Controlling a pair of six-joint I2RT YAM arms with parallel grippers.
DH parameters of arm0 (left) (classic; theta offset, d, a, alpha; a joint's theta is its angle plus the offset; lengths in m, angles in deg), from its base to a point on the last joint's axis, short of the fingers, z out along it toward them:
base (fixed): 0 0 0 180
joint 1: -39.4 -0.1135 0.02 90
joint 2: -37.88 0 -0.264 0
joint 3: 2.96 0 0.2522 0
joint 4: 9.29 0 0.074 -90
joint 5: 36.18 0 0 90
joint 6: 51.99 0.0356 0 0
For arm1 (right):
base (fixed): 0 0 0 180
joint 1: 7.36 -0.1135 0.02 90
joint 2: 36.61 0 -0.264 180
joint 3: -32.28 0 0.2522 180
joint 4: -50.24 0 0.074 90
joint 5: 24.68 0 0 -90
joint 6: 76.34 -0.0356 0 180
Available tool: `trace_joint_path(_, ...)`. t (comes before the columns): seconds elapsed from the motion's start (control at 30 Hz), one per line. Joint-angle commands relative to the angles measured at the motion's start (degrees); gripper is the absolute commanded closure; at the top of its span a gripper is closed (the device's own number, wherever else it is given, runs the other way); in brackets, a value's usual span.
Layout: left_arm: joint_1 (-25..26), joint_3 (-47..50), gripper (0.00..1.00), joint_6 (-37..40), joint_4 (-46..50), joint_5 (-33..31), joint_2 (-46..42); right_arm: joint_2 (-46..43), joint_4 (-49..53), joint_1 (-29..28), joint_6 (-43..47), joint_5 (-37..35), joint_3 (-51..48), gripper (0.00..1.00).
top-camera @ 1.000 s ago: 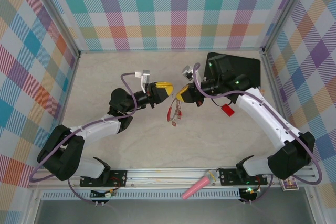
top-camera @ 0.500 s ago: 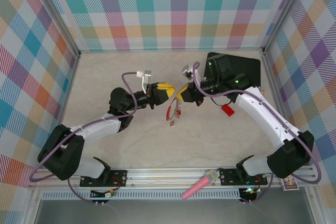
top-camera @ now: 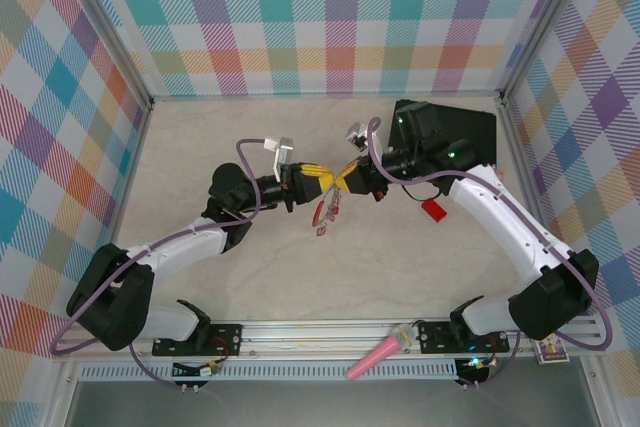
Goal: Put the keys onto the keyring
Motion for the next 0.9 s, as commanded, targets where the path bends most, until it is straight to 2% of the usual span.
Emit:
trace_joint_path(0.0,-0.53,-1.51,0.85,1.18,0.09,1.7,-1.06,0.14,0.13,0.36,1.34,2.56,1.47,1.0)
trace_joint_path(0.23,-0.53,-1.86,0.89,-0.41,-2.34,3.89,0.22,0.16,0.11,0.36,1.21,2.88,1.28,1.0)
trace_joint_path(0.33,-0.53,-2.11,0.81,-1.14,-2.75,4.88,0.82,0.07,0.08,0.36,1.21,3.08,1.29,1.0)
trace_joint_path(0.4,-0.59,-2.13,0.8,-1.21,-3.06,5.08,0.97,0.05,0.12,0.36,1.21,2.94,1.19,1.0)
trace_joint_path(0.5,-0.53,-2.12,0.83,-1.48,-3.41,4.97,1.24,0.19,-0.1,0.36,1.12,3.13,1.11,1.0)
trace_joint_path(0.6,-0.53,-2.12,0.95,-1.44,-3.62,4.95,1.24,0.19,-0.25,0.36,1.03,3.0,0.94,1.0)
trace_joint_path(0.67,-0.53,-1.92,0.96,-1.4,-3.61,4.36,1.12,0.1,-0.42,0.34,0.94,3.04,0.81,1.0)
trace_joint_path(0.7,-0.53,-1.81,1.0,-1.41,-3.86,4.05,0.92,-0.03,-0.48,0.36,0.9,3.05,0.75,1.0)
trace_joint_path(0.87,-0.55,-1.63,1.0,-1.73,-4.91,3.07,0.7,-0.27,-0.88,0.36,0.72,2.95,0.06,1.0)
